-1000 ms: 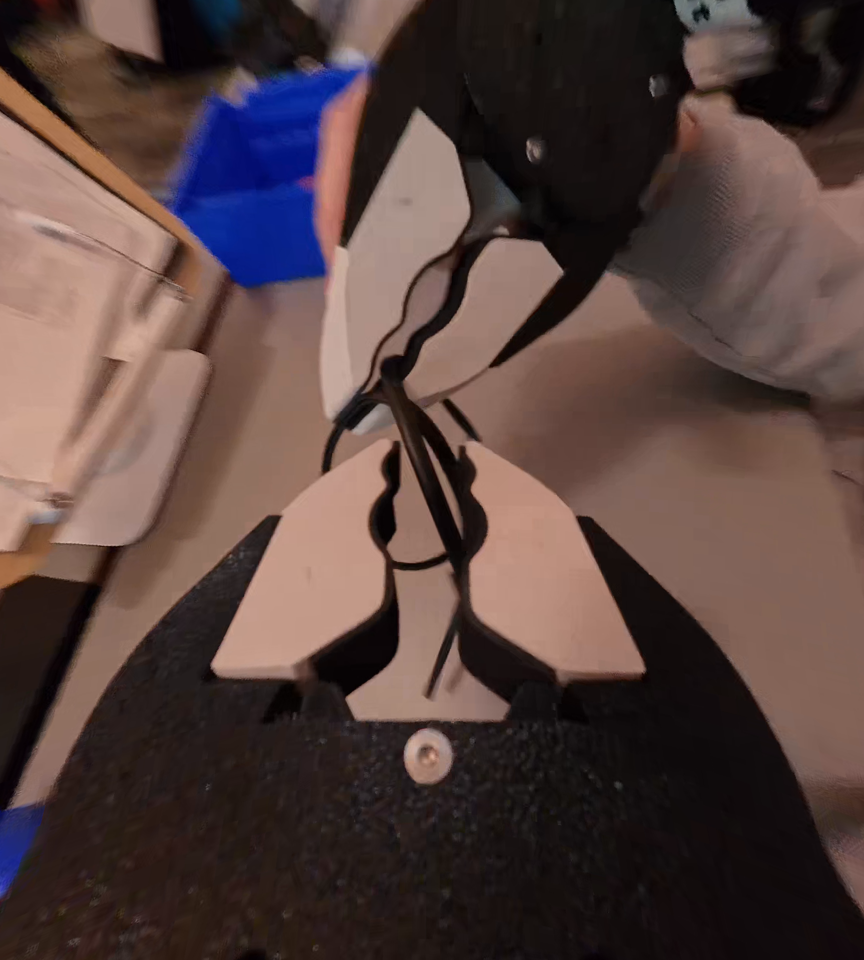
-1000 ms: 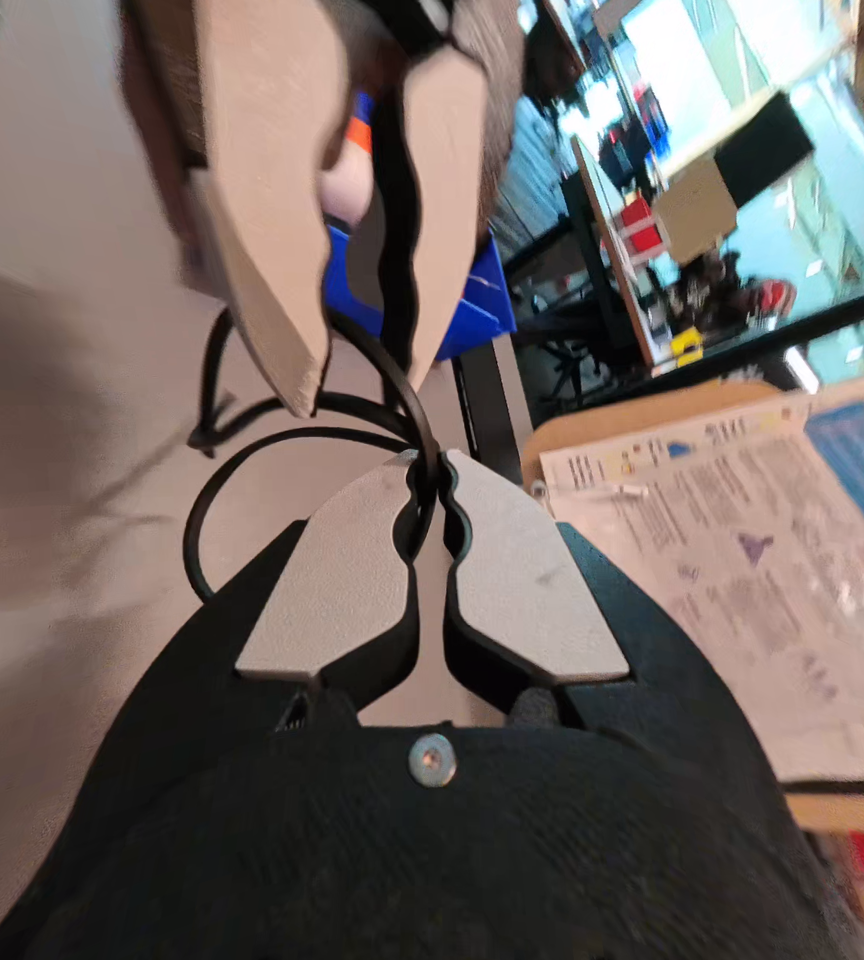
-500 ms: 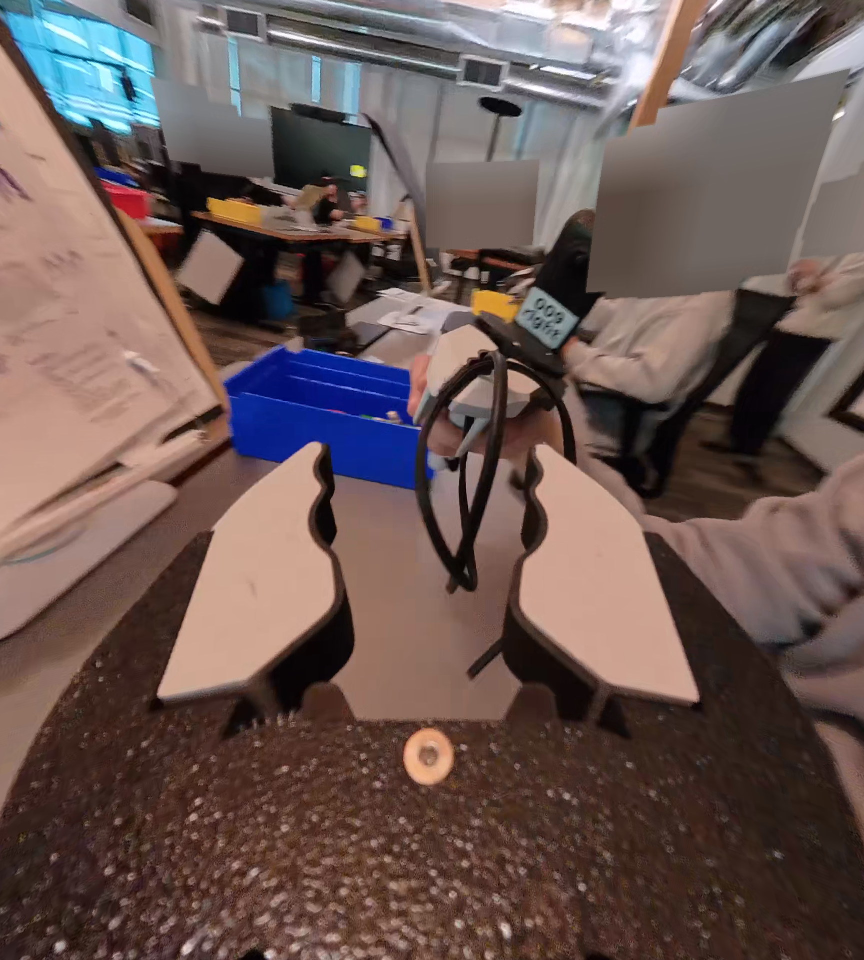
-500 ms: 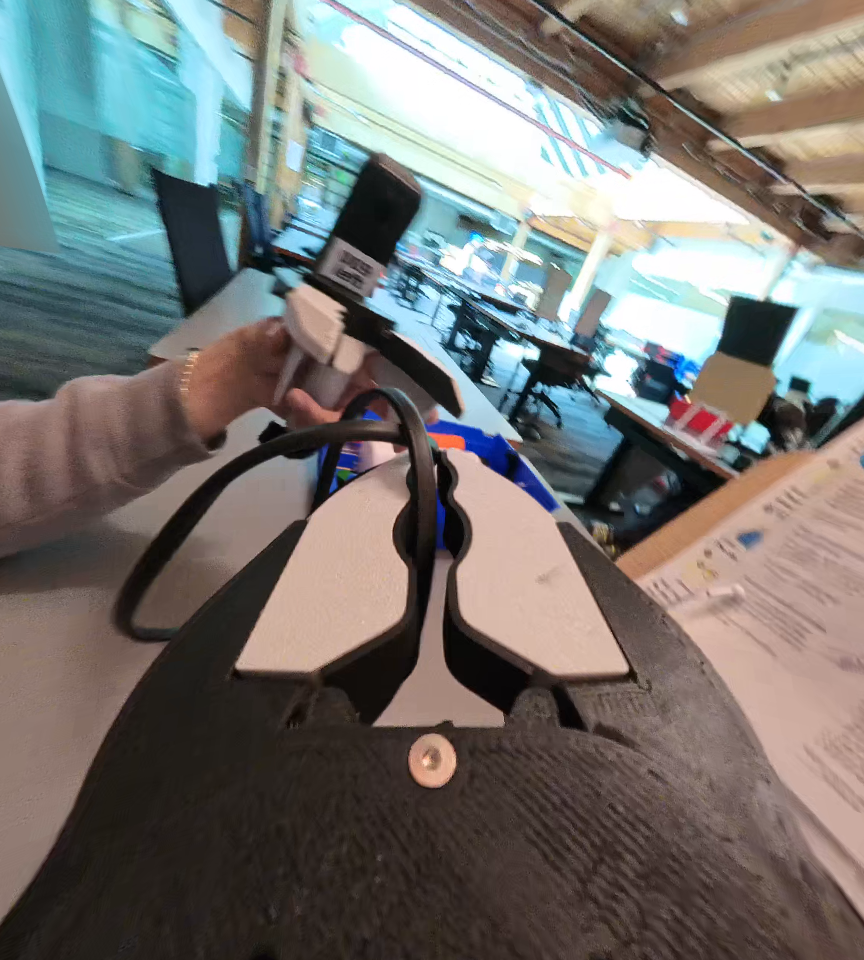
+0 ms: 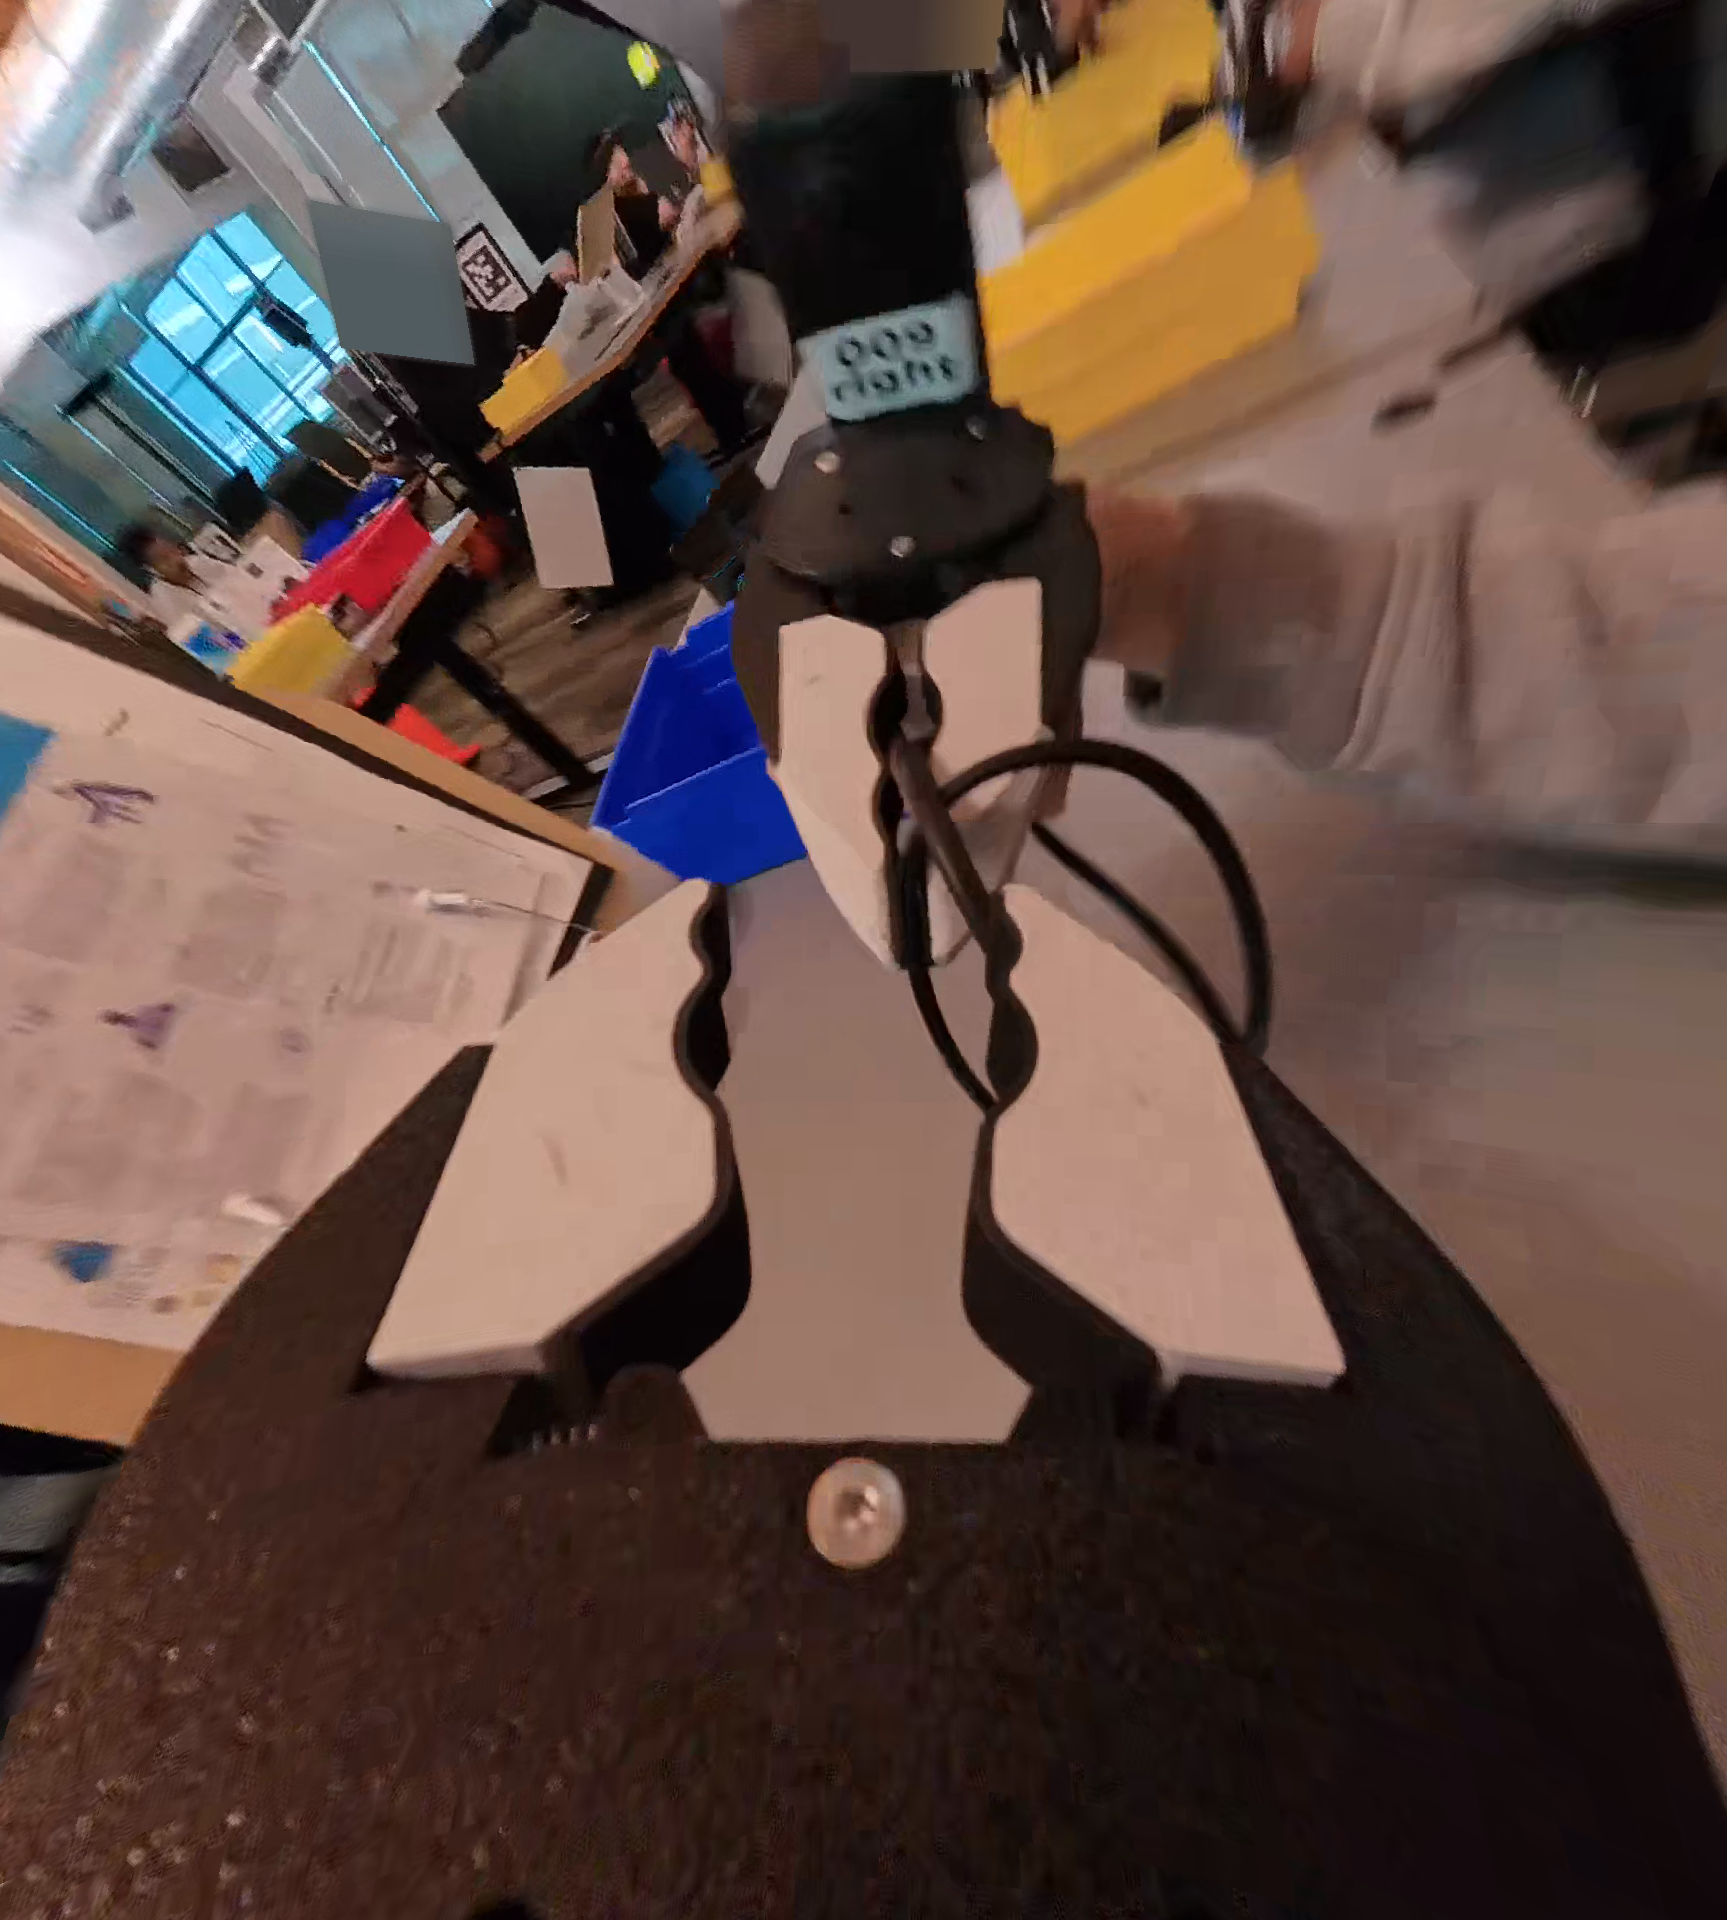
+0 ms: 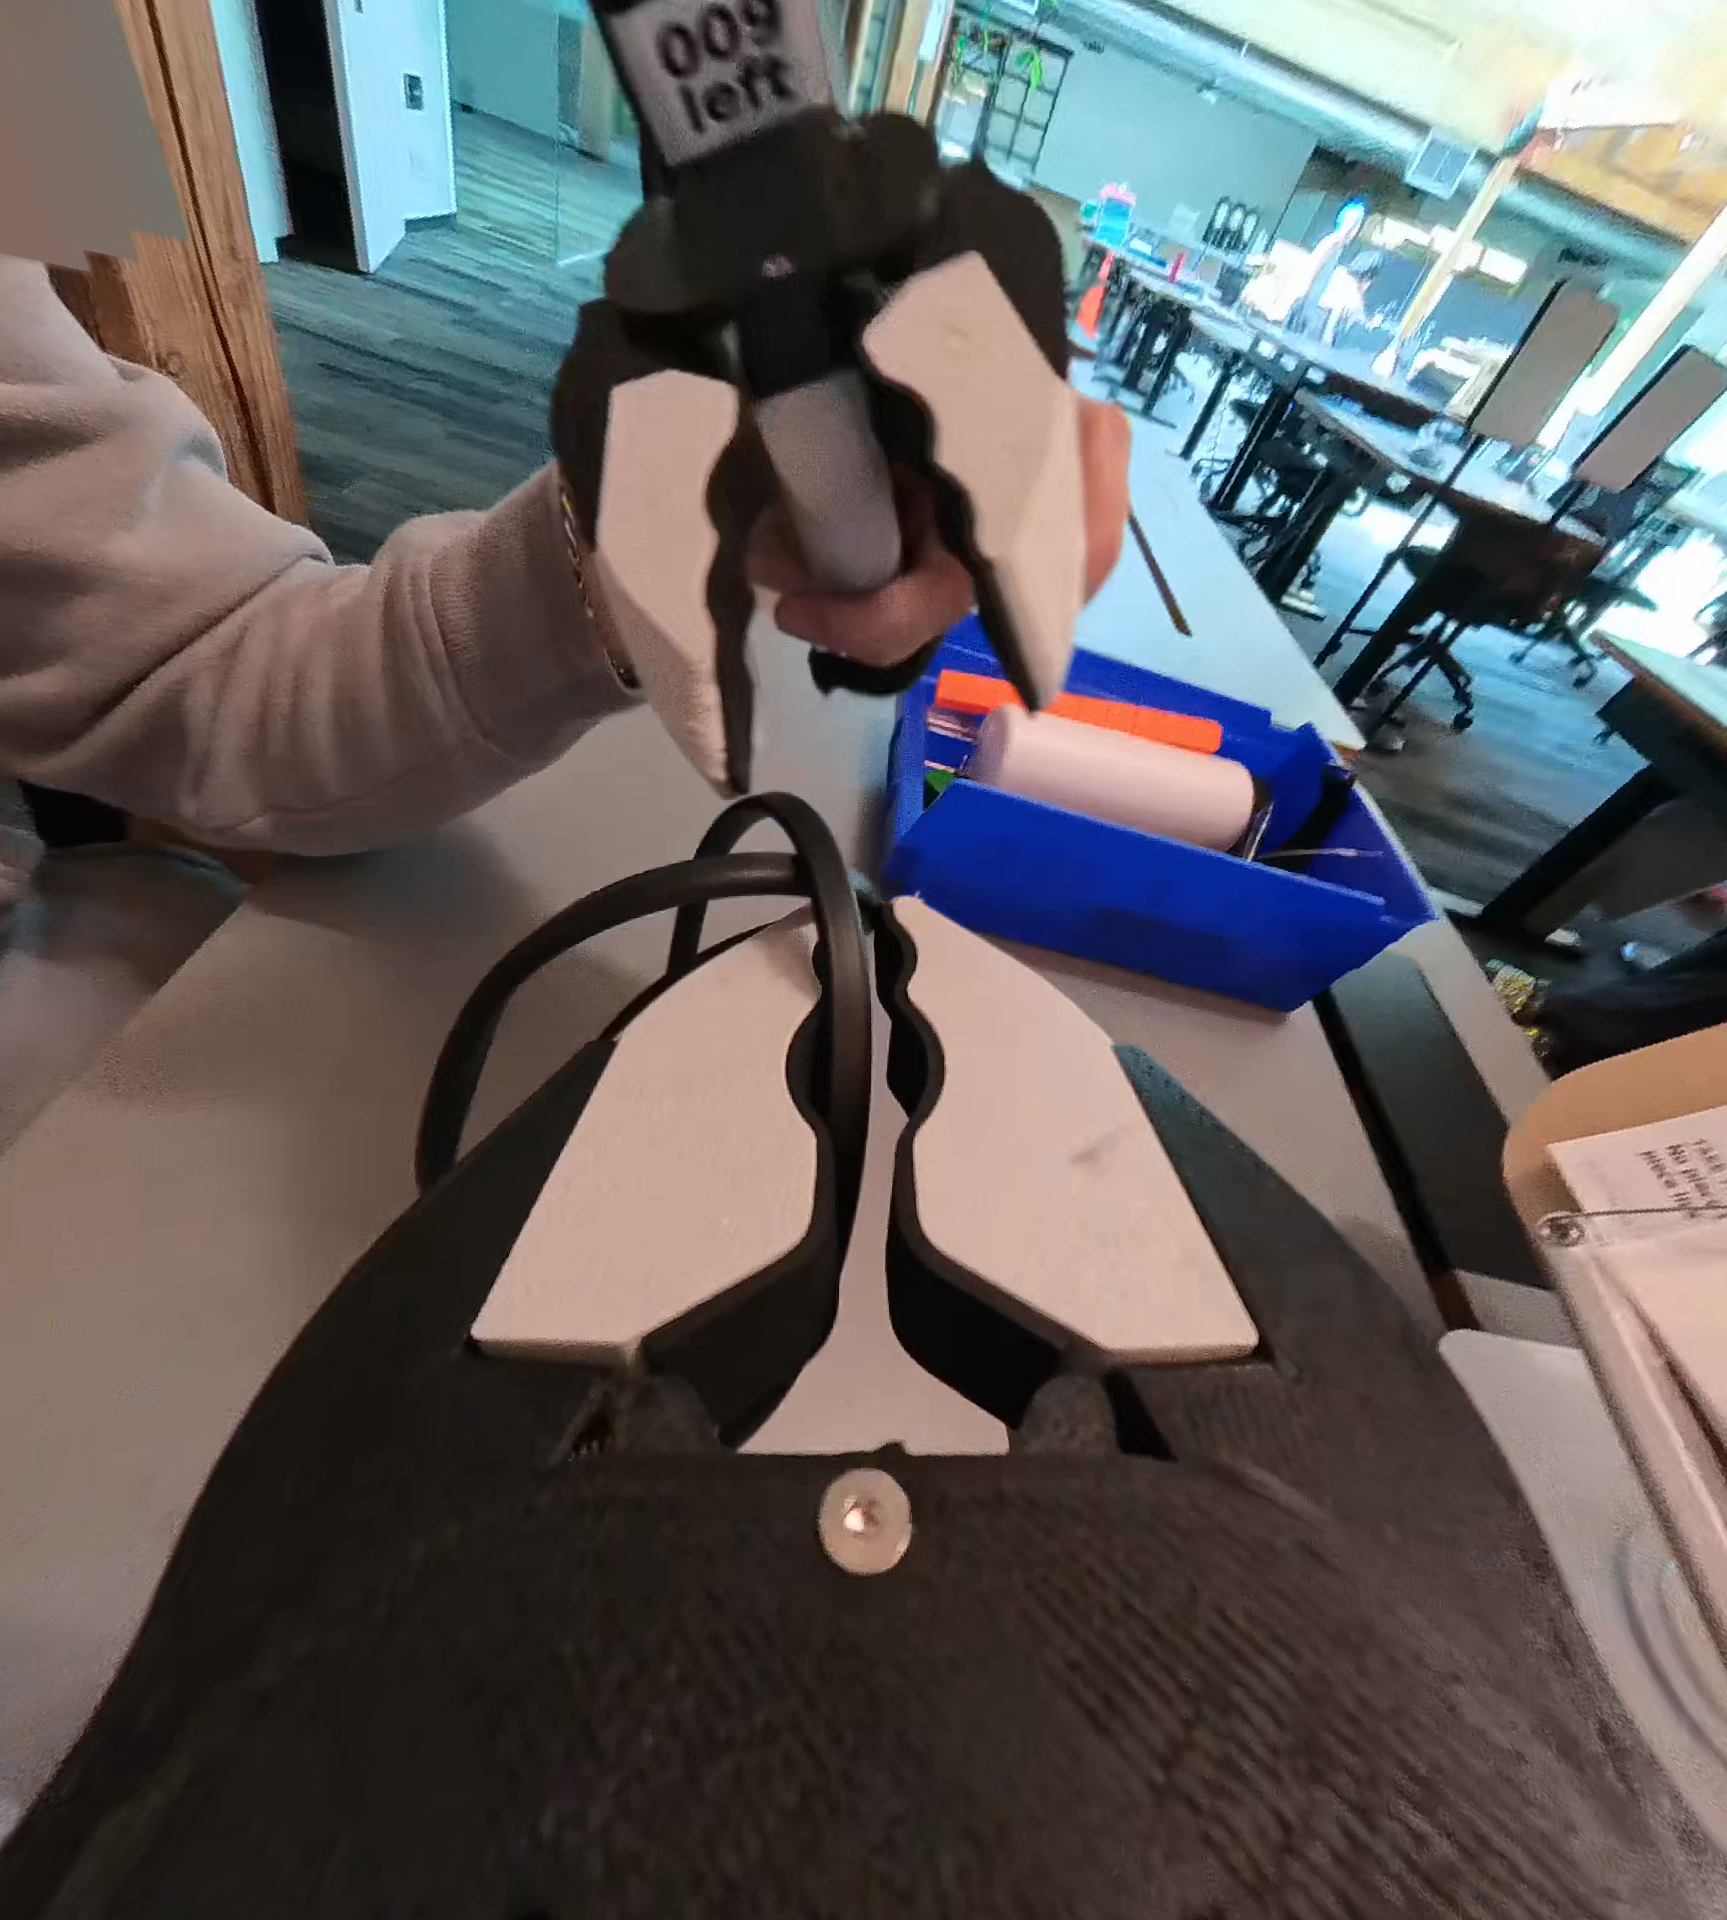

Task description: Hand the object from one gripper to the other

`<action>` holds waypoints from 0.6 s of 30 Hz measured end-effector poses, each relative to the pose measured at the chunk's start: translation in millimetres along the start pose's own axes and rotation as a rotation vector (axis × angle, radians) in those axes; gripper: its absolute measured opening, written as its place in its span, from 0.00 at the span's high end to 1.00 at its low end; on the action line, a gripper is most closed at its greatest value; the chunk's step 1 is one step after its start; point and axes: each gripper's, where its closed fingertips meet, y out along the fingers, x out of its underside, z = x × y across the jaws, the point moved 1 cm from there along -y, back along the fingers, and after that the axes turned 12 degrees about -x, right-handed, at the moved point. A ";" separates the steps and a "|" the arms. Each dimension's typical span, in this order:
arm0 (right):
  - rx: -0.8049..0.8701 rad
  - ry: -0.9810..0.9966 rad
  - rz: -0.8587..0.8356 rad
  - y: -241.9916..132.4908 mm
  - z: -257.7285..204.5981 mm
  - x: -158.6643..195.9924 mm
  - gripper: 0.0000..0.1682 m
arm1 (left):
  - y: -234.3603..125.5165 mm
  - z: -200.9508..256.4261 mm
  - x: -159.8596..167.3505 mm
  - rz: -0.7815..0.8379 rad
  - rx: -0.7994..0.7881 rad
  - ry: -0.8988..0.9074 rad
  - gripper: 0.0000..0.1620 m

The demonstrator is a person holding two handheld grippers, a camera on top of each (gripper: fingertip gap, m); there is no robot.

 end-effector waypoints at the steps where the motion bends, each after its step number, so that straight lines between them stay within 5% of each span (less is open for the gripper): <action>1: -0.003 0.019 -0.009 -0.2 0.3 2.7 0.97 | -1.1 4.7 0.5 -0.012 0.008 0.057 0.71; 9: 0.047 0.077 -0.079 2.3 8.6 11.8 0.98 | 19.2 16.7 2.7 -0.121 -0.037 0.213 0.77; 13: 0.065 0.057 -0.113 2.5 9.8 14.9 0.98 | 29.0 14.7 4.4 -0.140 -0.066 0.185 0.91; 18: 0.064 0.047 -0.118 3.9 9.7 15.5 0.98 | 34.2 9.5 6.5 -0.157 -0.101 0.147 0.95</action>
